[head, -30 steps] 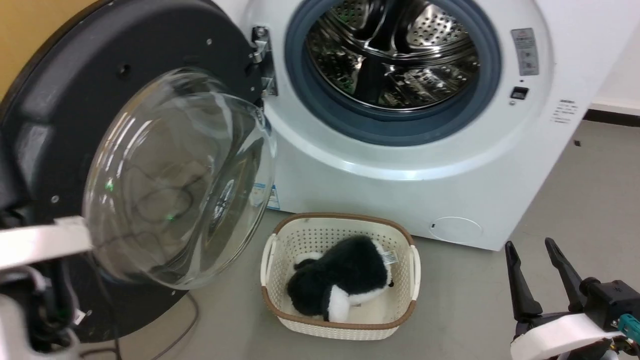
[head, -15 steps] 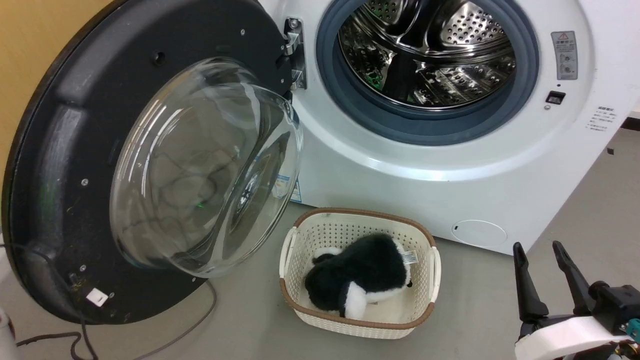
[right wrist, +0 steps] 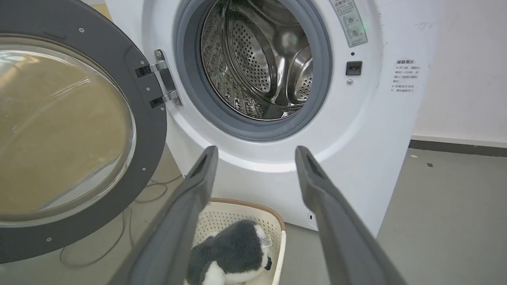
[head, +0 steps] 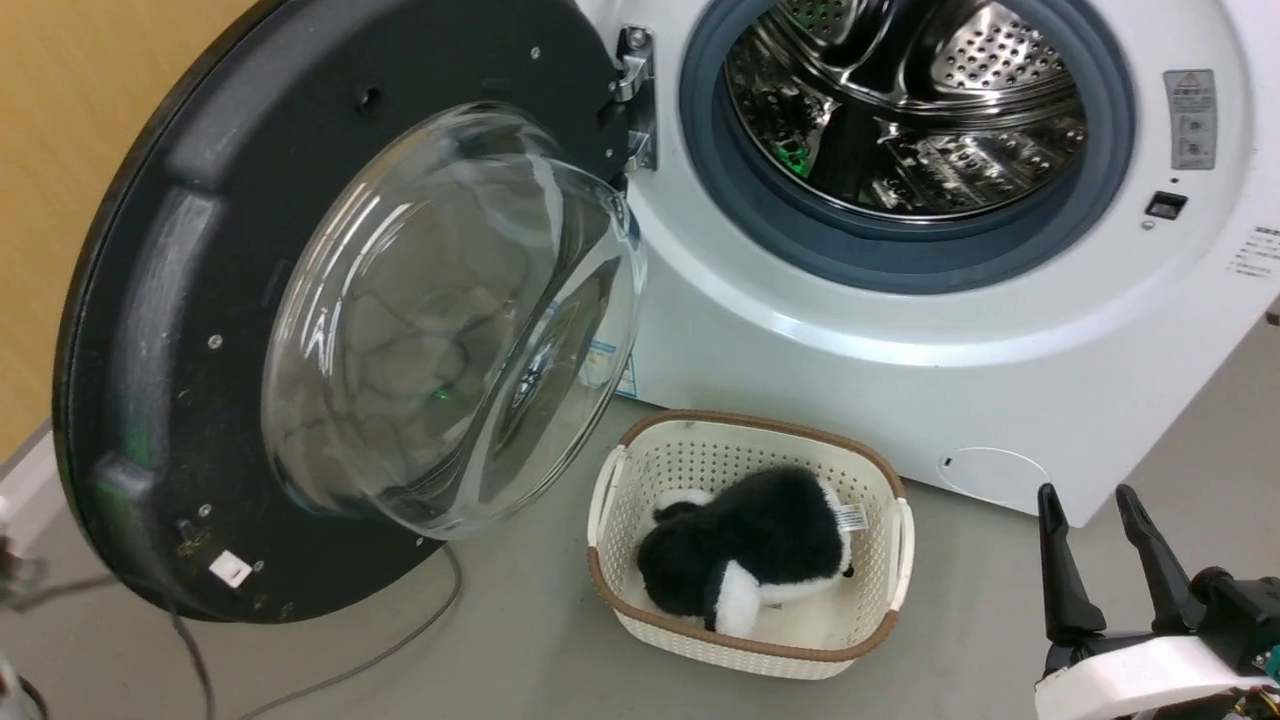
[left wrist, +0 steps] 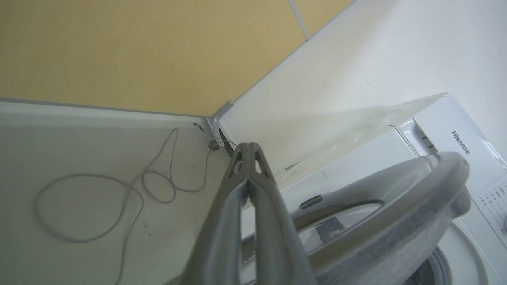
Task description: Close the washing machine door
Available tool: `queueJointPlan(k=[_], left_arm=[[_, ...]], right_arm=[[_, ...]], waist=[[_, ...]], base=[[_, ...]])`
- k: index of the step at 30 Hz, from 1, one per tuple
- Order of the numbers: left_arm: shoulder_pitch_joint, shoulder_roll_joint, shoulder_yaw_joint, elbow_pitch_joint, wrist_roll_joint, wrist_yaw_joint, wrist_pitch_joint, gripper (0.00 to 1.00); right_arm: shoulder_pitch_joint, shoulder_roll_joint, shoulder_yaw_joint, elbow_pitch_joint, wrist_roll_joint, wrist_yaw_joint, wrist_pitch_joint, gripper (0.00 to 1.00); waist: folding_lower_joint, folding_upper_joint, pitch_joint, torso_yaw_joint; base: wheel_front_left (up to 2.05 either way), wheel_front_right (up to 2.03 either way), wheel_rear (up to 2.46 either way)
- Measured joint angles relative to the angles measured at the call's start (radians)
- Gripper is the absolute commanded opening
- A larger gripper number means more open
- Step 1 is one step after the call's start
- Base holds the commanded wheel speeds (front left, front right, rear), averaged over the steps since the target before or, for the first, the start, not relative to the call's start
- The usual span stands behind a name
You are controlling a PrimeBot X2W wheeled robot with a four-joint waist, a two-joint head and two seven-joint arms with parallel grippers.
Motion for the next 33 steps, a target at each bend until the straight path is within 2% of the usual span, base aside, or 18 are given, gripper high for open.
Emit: queueJointPlan(k=[6,15,24,33], left_arm=[[0.05,-0.044,-0.019,0.013,-0.069,-0.051,0.084,0.0],[0.127,-0.092,-0.112,-0.108,-0.194,-0.065,0.222,0.0],[0.24,-0.136,-0.268,-0.301,-0.336,-0.079,0.373,0.0],[0.262,-0.155,-0.511,-0.486,-0.41,-0.086,0.434,0.0]], right_arm=[[0.0,0.0,-0.002,0.007,0.017,0.0,-0.013,1.0],[-0.009,0.0,-0.006,0.015,0.037,0.0,-0.03,1.0],[-0.012,0.0,-0.015,0.02,0.048,0.0,-0.052,1.0],[-0.041,0.001,-0.021,0.025,0.062,0.0,-0.069,1.0]], waist=[[0.0,0.0,0.007,0.028],[0.0,0.0,0.022,0.07],[0.0,0.0,0.033,0.101],[0.0,0.0,0.052,0.092]], base=[[0.0,0.0,0.0],[0.0,0.0,0.0],[0.0,0.0,0.0],[0.0,0.0,0.0]])
